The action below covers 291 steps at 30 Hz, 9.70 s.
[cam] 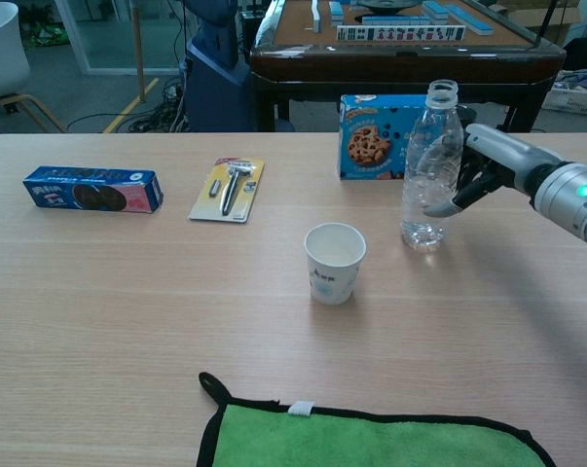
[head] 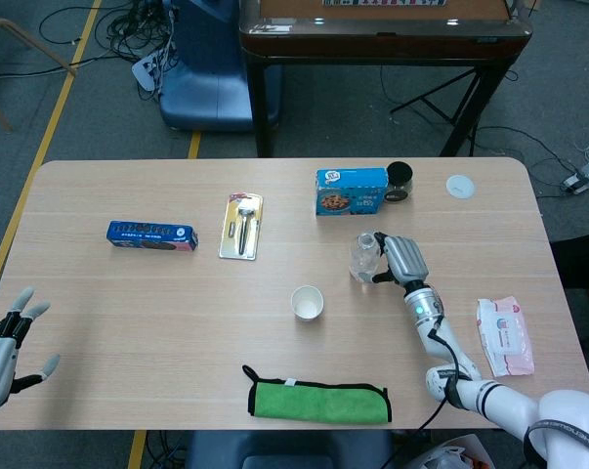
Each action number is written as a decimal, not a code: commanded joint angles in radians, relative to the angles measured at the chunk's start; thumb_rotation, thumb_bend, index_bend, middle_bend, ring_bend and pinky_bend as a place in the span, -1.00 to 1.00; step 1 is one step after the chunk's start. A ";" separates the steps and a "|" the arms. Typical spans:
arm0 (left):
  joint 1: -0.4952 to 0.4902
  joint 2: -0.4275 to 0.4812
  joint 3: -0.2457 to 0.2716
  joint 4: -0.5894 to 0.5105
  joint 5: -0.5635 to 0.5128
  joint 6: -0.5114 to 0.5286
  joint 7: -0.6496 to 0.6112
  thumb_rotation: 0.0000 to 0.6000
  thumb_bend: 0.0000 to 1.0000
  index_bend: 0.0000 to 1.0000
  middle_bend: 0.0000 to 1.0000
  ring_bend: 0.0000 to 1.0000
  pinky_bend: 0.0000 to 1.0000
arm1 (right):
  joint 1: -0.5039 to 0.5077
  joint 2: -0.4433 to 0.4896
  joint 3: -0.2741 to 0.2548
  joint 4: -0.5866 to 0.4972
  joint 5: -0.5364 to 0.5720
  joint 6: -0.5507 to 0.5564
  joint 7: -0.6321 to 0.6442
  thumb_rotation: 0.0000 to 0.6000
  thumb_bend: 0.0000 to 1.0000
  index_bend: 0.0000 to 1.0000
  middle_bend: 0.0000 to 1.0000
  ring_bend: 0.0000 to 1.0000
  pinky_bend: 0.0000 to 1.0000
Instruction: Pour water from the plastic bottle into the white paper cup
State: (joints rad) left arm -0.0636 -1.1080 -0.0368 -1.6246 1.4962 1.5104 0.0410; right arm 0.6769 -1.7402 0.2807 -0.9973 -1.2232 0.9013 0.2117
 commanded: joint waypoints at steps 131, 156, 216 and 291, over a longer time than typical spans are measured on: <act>0.002 0.007 -0.003 -0.014 -0.035 -0.021 0.056 1.00 -0.56 -0.24 -0.75 -0.49 0.09 | 0.201 0.145 -0.182 -0.261 0.072 0.100 -1.354 1.00 -0.47 0.17 0.35 0.13 0.06; 0.001 0.005 -0.004 -0.011 -0.039 -0.024 0.056 1.00 -0.56 -0.24 -0.75 -0.49 0.09 | 0.205 0.163 -0.208 -0.277 0.065 0.116 -1.443 1.00 -0.47 0.17 0.35 0.13 0.06; 0.001 0.005 -0.001 -0.012 -0.039 -0.026 0.062 1.00 -0.56 -0.24 -0.75 -0.49 0.09 | 0.153 0.118 -0.151 -0.309 0.177 0.124 -1.170 1.00 -0.47 0.17 0.36 0.13 0.07; -0.002 -0.007 0.009 -0.018 -0.030 -0.031 0.103 1.00 -0.56 -0.23 -0.73 -0.49 0.09 | -0.166 0.350 -0.122 -0.366 -0.042 0.063 0.030 1.00 -1.00 -0.60 -0.65 -0.70 -0.36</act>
State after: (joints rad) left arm -0.0666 -1.1149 -0.0285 -1.6406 1.4627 1.4760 0.1421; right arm 0.5433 -1.4599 0.1758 -1.2787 -1.2735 0.9301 0.3154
